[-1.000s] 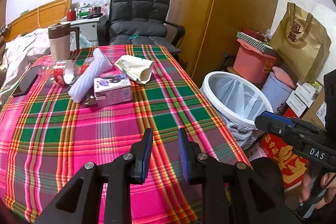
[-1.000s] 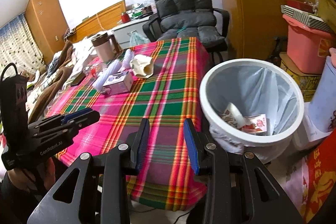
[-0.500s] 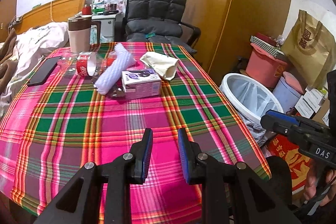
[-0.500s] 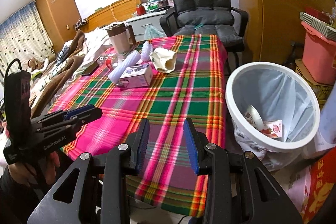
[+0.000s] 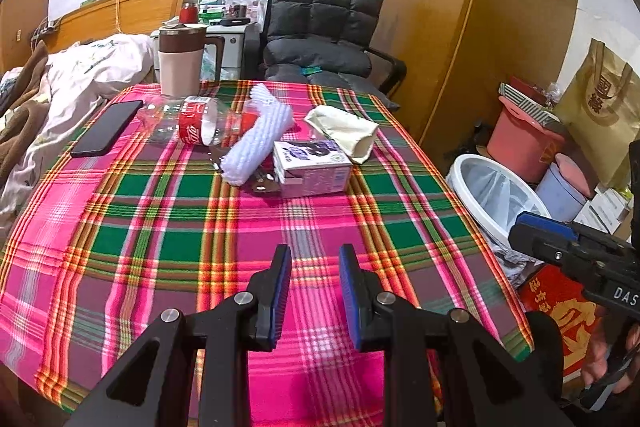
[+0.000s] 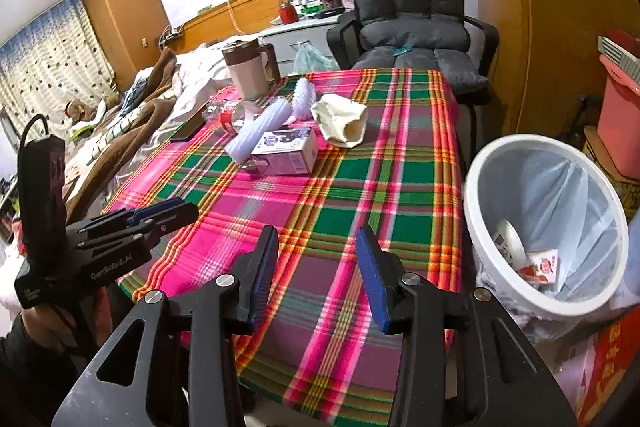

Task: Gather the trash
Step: 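Reach the left tool toward the white foam net on the table, then grasp the white foam net with the left tool while the right tool grasps the cream cloth bag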

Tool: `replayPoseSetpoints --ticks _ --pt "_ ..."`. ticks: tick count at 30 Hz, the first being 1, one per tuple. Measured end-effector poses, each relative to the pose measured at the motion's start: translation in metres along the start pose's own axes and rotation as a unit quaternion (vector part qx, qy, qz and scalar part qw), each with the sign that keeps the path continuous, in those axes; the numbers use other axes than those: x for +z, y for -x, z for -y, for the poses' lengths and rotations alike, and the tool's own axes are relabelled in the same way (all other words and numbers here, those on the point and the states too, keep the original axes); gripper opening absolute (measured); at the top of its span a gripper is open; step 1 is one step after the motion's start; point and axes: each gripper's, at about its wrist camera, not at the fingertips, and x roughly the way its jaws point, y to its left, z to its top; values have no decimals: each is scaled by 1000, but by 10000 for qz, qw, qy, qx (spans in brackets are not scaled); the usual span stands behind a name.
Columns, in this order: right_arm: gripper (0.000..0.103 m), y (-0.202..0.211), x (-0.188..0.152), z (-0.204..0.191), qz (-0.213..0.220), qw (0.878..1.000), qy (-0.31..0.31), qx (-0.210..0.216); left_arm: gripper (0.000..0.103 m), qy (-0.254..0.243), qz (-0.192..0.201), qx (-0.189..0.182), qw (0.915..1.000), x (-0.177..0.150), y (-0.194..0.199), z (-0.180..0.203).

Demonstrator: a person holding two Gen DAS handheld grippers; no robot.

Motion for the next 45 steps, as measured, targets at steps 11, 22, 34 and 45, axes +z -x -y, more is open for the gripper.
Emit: replayPoseSetpoints --ticks 11,22,34,45 --pt "43 -14 22 2 16 10000 24 73 24 2 30 234 9997 25 -17 -24" --pt "43 -35 41 23 -40 10000 -73 -10 29 -102 -28 319 9994 58 -53 -43" --pt "55 -79 64 45 -143 9998 -74 84 46 -225 -187 265 9992 77 -106 -58" --pt "55 -127 82 64 -349 9992 -170 -12 34 39 -349 -60 9994 70 -122 -70"
